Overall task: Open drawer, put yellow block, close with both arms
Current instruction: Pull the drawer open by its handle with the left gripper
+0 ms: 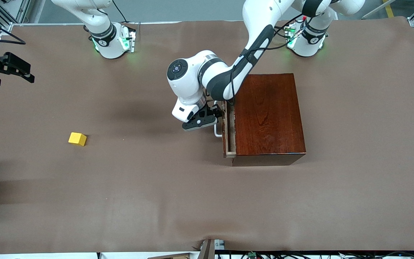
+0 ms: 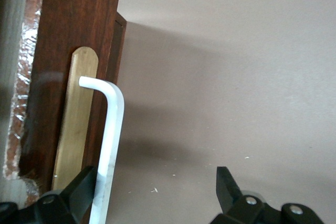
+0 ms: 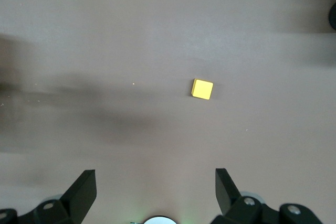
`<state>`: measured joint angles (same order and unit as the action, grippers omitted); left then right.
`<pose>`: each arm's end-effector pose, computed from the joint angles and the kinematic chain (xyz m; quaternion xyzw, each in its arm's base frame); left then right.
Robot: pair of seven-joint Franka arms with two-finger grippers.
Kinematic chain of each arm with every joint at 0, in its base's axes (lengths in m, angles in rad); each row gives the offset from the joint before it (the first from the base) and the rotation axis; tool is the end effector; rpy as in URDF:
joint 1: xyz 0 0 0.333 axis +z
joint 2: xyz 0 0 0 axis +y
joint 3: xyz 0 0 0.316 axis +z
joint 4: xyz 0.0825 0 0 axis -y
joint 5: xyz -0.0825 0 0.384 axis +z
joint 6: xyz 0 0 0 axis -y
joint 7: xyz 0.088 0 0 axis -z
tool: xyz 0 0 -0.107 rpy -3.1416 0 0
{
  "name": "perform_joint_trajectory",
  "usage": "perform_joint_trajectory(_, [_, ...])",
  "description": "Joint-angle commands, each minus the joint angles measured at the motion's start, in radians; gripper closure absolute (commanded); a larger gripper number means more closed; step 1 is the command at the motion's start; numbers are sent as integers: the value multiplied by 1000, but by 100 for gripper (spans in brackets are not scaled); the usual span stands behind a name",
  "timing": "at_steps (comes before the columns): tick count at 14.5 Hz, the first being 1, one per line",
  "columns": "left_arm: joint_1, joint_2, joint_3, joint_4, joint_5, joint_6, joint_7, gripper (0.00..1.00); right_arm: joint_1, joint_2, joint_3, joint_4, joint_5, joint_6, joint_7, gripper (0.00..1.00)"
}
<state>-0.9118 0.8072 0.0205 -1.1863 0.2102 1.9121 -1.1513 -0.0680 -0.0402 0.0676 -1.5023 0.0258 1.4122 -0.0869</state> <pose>0.4790 -0.5760 0.2976 -0.9898 -0.0871 -0.0683 0.0892 0.5251 0.0037 0.6645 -0.9986 -0.0449 0.0245 0.0125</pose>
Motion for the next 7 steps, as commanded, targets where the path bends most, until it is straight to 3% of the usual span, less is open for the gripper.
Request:
perform_joint_trajectory(1, [-10, 14, -1, 27, 11, 53, -85, 0, -13, 6, 3, 17, 31, -4, 12, 0])
perform_joint_trajectory(7, [-27, 18, -2, 28, 11, 90, -159, 0, -38, 16, 1, 20, 29, -2, 10, 0])
